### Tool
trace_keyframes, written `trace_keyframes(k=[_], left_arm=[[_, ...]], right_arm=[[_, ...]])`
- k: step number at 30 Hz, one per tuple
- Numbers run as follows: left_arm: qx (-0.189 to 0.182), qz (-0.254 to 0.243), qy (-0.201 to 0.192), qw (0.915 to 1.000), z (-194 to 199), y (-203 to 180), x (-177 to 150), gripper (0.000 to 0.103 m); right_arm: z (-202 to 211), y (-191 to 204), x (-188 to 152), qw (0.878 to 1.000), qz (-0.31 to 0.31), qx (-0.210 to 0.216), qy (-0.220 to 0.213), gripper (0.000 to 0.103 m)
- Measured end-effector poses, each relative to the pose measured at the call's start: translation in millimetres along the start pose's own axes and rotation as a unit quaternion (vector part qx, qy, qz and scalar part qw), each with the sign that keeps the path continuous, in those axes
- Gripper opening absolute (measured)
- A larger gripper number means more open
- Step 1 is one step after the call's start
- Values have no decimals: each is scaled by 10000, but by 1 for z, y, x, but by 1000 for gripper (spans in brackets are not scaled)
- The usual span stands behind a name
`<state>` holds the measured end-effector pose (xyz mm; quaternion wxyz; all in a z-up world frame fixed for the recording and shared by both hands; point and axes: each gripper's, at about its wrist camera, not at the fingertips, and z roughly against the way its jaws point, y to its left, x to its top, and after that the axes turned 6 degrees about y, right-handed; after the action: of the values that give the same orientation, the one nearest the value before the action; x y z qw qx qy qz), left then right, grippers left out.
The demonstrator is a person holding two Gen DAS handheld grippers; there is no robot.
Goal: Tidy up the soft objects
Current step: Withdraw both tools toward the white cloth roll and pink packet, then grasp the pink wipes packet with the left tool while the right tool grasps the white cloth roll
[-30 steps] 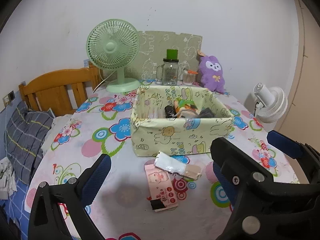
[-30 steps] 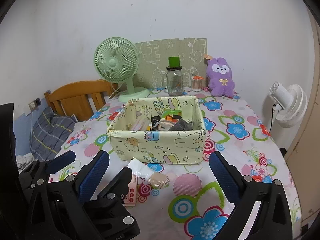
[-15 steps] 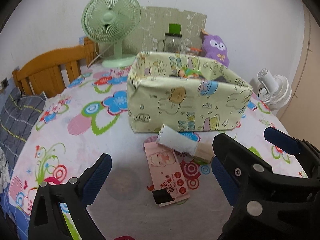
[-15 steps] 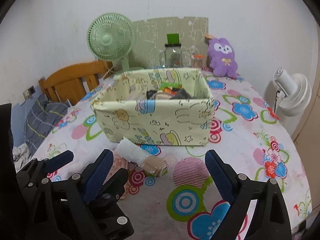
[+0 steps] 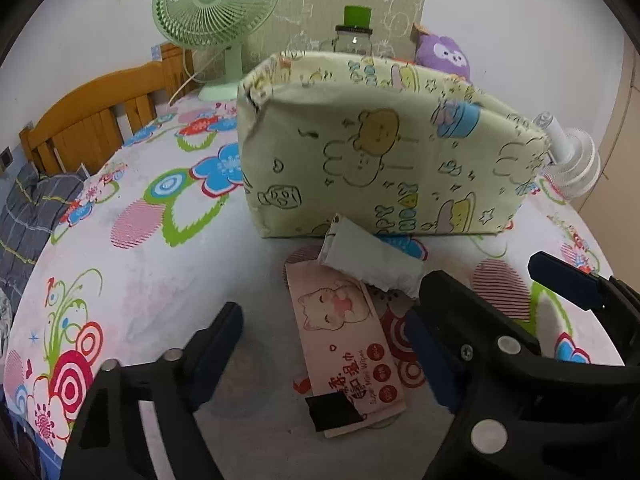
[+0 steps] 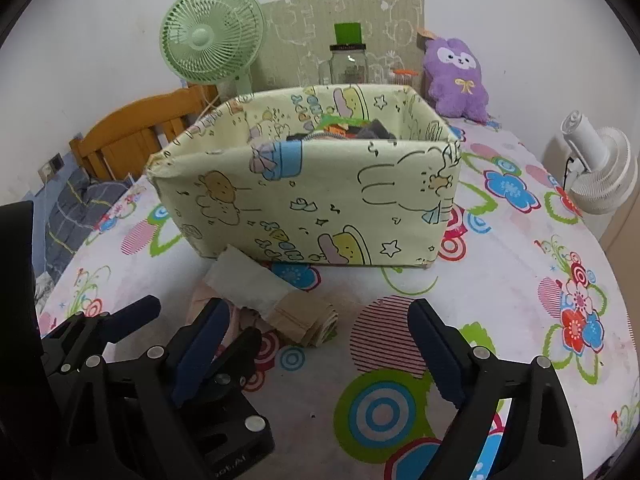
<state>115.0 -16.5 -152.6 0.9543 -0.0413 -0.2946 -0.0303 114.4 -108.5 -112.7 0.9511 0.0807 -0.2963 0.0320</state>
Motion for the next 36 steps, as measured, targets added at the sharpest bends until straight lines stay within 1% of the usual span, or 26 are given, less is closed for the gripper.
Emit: trace_keyframes(k=[1, 3, 4, 6, 8, 10, 18, 21, 27, 29, 33, 35, 36], left_arm=[[69, -28, -25, 10000, -1, -1, 0, 79], [191, -85, -56, 9998, -1, -3, -1, 71], [166, -115, -82, 9998, -1, -3, -1, 67], [122, -174, -124, 9997, 2, -2, -3, 43], [74, -145, -87, 9998, 3, 1, -2, 40], [70, -140, -64, 9999, 3, 4, -1, 40], [271, -10, -62, 9996, 2, 18, 3, 40], [316, 78, -62, 9994, 1, 24, 5, 40], [325, 65, -79, 9994, -1, 25, 5, 40], [335, 27, -95, 9994, -1, 25, 5, 40], [347, 23, -99, 9993, -2, 25, 5, 40], [424, -22, -121, 9990, -1, 23, 5, 40], [472, -49, -137, 9988, -1, 22, 5, 40]], right_arm=[[-2, 0, 0, 10000, 5, -5, 33, 92], [-7, 0, 1, 9999, 21, 5, 112, 91], [-9, 1, 1, 9999, 30, 26, 136, 91], [-10, 4, 1, 9998, 100, 64, 142, 90], [-11, 7, 3, 9997, 162, 123, 134, 90], [-12, 10, 4, 9995, 195, 176, 150, 90], [-22, 26, 12, 9989, 358, 257, 176, 90], [-29, 28, 16, 9988, 328, 272, 233, 85], [-42, 28, 21, 9983, 257, 354, 383, 82], [-44, 30, 22, 9982, 262, 345, 410, 80], [-45, 31, 22, 9978, 198, 423, 466, 72], [-45, 33, 22, 9975, 221, 470, 475, 67], [-44, 35, 21, 9974, 228, 489, 478, 63]])
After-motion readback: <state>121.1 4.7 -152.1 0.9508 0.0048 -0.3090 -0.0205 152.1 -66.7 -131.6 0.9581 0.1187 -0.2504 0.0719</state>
